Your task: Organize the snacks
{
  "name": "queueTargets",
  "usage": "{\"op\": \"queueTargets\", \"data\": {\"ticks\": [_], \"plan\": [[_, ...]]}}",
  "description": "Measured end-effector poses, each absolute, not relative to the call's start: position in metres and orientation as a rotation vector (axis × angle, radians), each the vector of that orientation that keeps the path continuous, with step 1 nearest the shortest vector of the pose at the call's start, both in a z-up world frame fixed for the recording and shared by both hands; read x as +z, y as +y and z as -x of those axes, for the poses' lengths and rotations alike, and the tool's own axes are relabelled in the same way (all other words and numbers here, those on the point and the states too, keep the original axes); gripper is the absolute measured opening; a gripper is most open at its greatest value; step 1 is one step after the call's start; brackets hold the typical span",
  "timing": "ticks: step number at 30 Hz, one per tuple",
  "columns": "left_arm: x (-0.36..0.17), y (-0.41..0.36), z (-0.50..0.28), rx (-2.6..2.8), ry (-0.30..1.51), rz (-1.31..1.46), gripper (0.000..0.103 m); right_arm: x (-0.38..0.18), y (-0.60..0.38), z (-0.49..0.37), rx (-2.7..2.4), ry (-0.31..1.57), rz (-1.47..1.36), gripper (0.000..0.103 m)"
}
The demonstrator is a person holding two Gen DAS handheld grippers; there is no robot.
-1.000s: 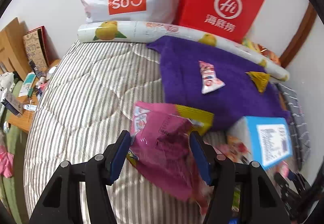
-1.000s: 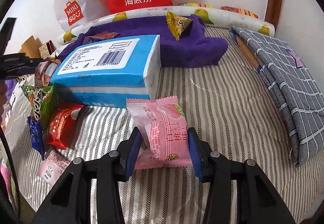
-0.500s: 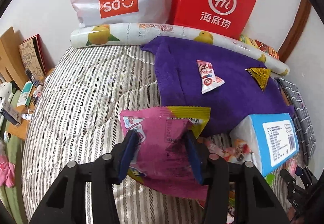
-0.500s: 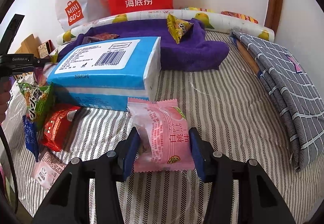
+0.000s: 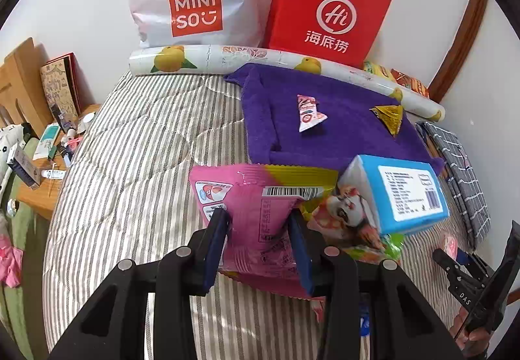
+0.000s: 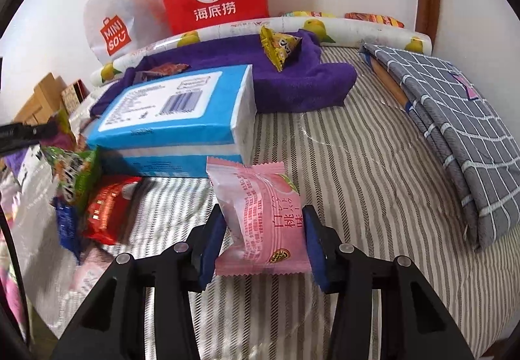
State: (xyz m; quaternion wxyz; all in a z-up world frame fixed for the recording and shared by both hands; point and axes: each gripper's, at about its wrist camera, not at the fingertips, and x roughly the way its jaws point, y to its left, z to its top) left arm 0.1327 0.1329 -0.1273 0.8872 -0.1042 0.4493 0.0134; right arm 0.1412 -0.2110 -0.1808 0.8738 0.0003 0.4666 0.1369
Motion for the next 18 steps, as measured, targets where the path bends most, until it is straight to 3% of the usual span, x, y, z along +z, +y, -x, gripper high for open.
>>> {"op": "queueTargets", "data": {"ticks": [18], "plan": [[-0.09,0.096,-0.1,-0.056,0.872,0.219,0.037,-0.124,-0.201,-0.115,0.324,0.882,0.029,0.047]]}}
